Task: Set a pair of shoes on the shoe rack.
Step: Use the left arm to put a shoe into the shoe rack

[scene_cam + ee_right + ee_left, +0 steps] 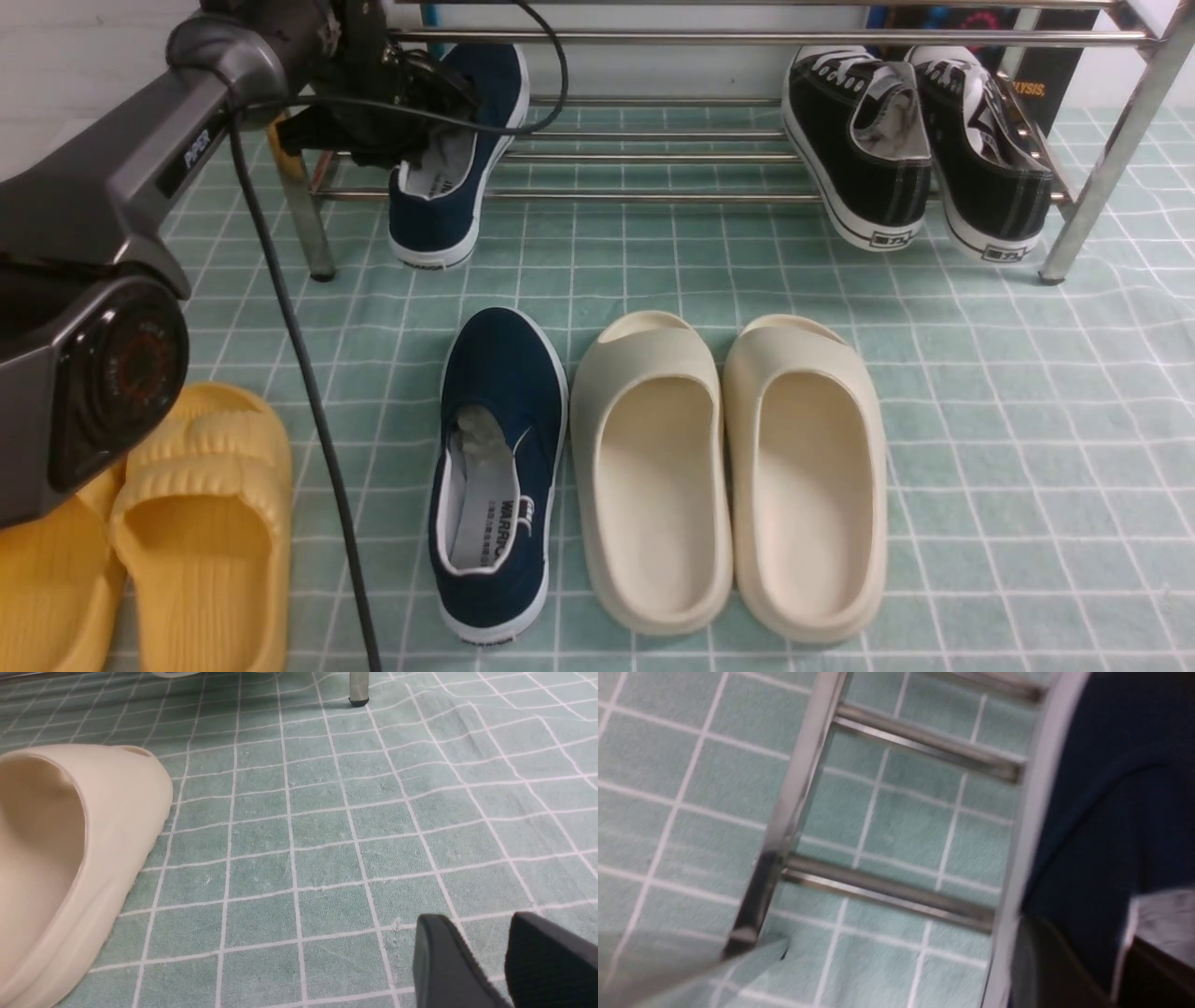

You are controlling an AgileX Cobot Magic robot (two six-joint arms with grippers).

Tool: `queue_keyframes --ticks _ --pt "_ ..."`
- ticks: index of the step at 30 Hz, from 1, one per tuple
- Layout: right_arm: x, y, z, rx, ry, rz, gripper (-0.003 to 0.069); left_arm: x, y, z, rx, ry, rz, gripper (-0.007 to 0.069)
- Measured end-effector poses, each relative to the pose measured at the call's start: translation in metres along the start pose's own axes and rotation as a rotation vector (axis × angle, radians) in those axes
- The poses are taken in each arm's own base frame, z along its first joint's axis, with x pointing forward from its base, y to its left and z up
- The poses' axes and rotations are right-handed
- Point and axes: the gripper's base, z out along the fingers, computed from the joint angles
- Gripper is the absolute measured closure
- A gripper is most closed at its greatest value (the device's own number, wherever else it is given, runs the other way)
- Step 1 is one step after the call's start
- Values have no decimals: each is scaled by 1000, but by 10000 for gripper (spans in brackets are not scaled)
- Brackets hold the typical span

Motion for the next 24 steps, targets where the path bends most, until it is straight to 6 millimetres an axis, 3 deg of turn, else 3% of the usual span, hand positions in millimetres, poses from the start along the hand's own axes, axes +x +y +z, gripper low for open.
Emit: queue_keyframes --ticks 6,10,16,23,24 --pt "0 0 0 0 0 0 419 -4 -2 -2 16 -31 -18 258" --pt "0 0 0 0 0 0 419 -4 -2 -10 10 -15 -10 204" --pt "0 0 0 0 0 0 419 -6 0 -40 -24 50 86 240" --pt "0 0 0 0 0 0 419 2 1 -59 -22 185 160 375" --pt "0 0 0 0 0 0 419 3 0 -70 -3 216 180 424"
